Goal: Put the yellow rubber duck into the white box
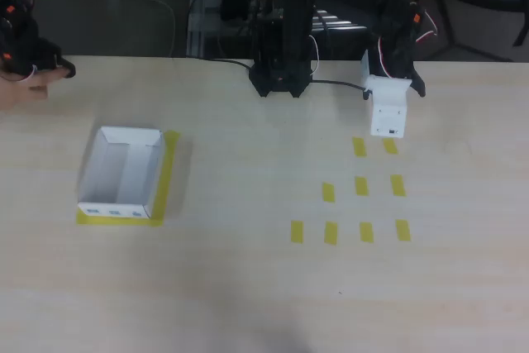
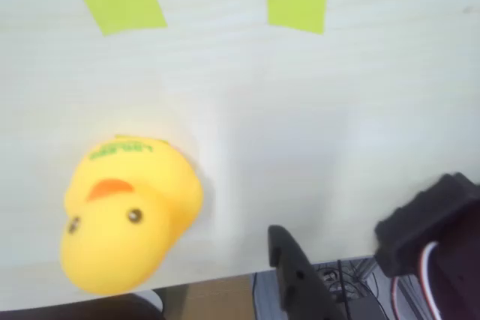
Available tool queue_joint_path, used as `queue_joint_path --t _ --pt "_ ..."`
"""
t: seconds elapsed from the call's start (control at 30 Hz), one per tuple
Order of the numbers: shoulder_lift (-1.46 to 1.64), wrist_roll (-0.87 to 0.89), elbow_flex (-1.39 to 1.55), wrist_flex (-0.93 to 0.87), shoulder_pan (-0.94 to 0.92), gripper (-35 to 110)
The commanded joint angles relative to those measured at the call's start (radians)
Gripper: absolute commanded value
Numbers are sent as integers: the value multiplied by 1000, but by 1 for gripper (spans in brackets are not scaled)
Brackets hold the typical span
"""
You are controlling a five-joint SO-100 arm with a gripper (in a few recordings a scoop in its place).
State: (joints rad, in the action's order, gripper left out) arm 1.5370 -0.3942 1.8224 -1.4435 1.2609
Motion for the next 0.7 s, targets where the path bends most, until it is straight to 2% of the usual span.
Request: queue_joint_path --t 0.0,0.37,0.67 --pt "-3 9 -49 26 31 56" --pt "-57 25 -32 71 49 56" --pt "-107 48 -29 107 52 49"
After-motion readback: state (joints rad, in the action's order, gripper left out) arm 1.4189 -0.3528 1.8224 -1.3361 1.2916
